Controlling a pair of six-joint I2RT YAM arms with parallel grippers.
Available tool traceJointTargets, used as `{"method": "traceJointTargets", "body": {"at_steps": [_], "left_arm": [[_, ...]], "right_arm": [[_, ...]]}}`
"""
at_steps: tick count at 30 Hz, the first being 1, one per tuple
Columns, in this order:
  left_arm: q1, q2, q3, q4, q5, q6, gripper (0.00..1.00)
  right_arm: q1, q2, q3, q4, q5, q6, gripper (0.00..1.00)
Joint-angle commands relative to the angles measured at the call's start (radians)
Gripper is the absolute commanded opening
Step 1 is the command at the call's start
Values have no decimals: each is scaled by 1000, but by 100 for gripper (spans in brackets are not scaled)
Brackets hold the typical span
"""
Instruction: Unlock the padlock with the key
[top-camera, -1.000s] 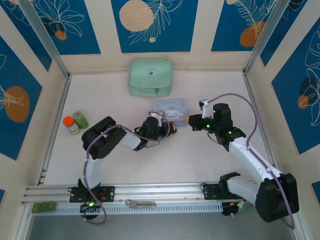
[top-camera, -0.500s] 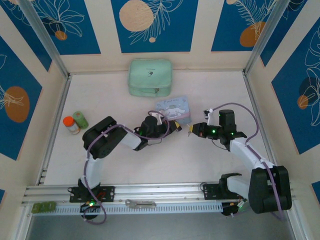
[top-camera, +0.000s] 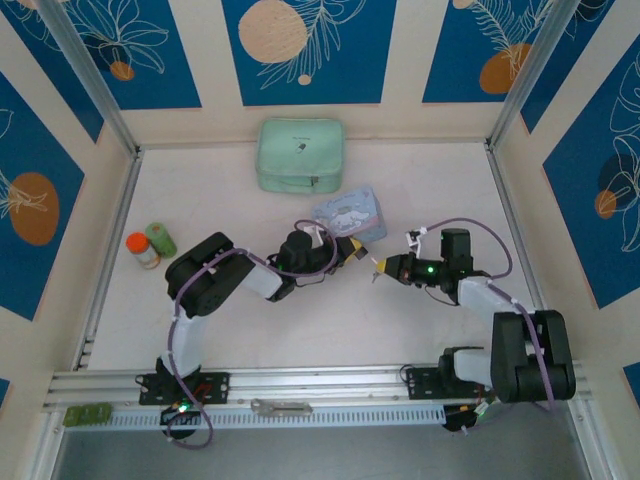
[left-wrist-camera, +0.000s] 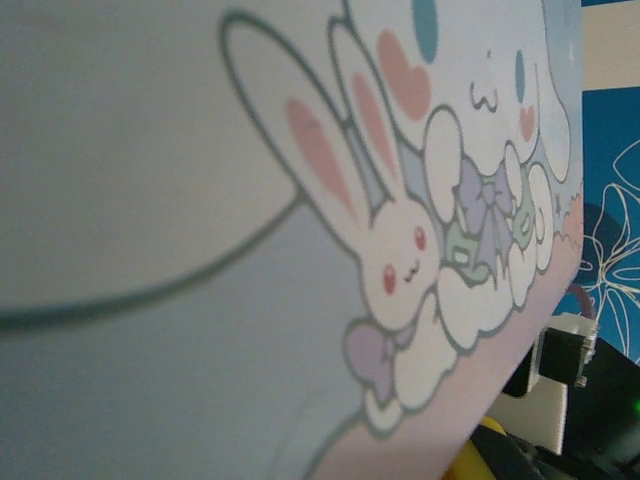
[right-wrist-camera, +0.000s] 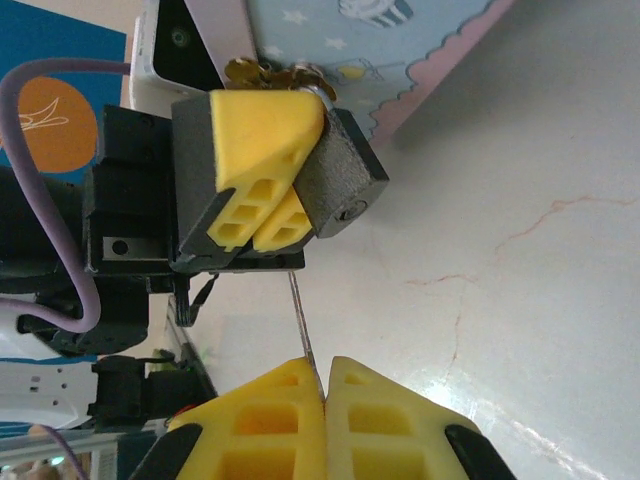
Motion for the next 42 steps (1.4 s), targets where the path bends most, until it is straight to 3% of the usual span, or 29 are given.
{"method": "traceJointTargets", "body": {"at_steps": [1, 9, 21, 42], "left_arm": [[5, -48, 5, 69, 13, -13, 0], [5, -41, 2, 107, 7, -26, 0], [4, -35, -2, 123, 9, -33, 0], [2, -38, -18, 151, 6, -33, 0]], "right_arm": [[-5, 29, -8, 93, -72, 34, 0], [1, 126, -30, 236, -84, 96, 0], [57, 181, 14, 236, -35, 69, 0], [38, 169, 17, 293, -51, 92, 0]]}}
